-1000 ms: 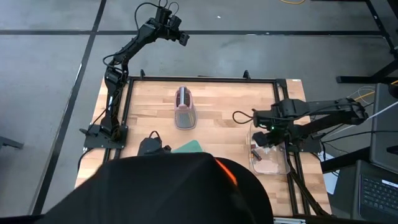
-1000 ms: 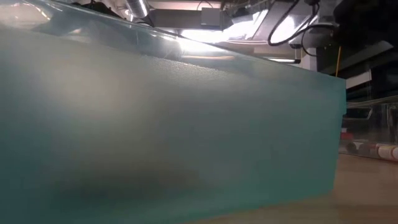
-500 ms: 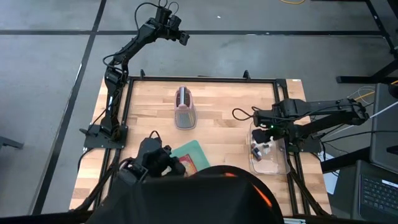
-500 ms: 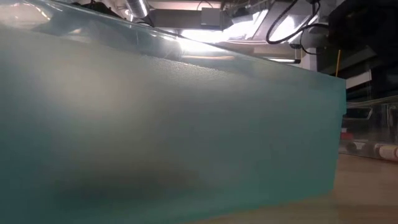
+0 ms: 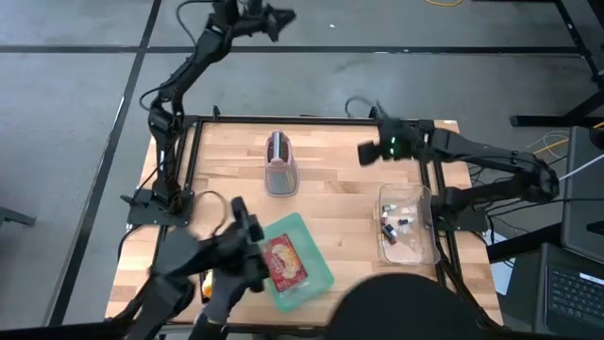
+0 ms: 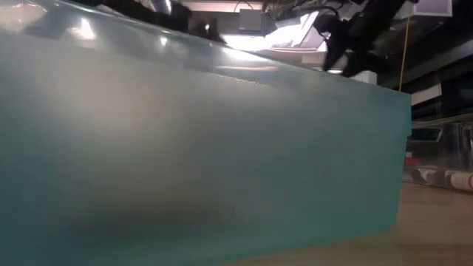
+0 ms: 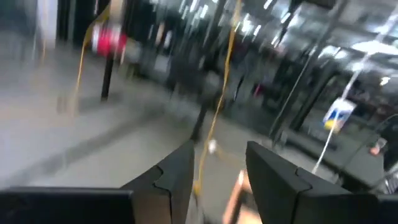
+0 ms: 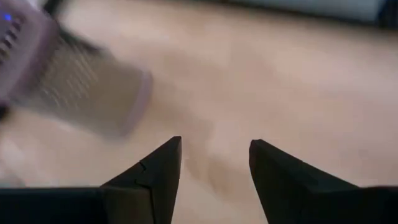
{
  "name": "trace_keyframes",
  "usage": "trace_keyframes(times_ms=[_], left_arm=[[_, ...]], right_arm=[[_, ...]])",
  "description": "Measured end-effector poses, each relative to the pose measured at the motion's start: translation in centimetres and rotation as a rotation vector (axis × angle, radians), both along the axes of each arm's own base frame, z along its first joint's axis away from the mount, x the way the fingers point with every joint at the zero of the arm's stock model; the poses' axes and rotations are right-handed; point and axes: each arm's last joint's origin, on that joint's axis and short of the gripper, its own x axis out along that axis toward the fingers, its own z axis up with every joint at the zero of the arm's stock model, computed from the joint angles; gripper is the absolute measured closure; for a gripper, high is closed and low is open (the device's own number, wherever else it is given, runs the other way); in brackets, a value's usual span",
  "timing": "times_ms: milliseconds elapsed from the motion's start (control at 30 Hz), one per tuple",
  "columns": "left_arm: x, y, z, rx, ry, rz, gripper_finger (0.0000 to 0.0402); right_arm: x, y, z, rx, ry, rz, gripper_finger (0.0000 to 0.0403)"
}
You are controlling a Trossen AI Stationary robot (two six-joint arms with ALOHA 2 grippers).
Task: Pick & Place Food Item
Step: Return to Home Position
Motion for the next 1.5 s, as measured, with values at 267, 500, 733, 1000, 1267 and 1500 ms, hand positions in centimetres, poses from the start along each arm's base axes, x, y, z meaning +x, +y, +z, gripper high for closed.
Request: trace_keyframes(times_ms=[267,500,733,1000,1267,1500], left_arm=[[-3.7,-5.7,9.3,0.262,-0.183,0.006,0.0261],[-6.9,-14.9,16.1,0.394,-0.234,-0.041,0.0261],[-9.8,-22.4,18.8,0.405,-0.203,-0.097,0.0261],[-12.8,-27.1,18.9,0.343,-0.11,-0.107,0.0261],[-14.2,-28.5,19.0,0.348,-0.087,-0.084,0.0261],[-14.7,-29.0,19.5,0.217,-0.172,-0.1,0.0261]], right_arm=[[0.8,-6.7,4.8,-0.372,-0.465,0.117,0.0217],[0.3,-8.0,8.8,-0.543,-0.82,0.324,0.0218],[0.2,-7.7,9.6,-0.483,-0.871,0.385,0.0218],[0.4,-7.4,9.6,-0.299,-0.948,0.317,0.0218],[1.3,-6.4,9.0,-0.139,-0.949,0.367,0.0218],[1.7,-4.5,10.8,-0.401,-1.055,0.669,0.0218]])
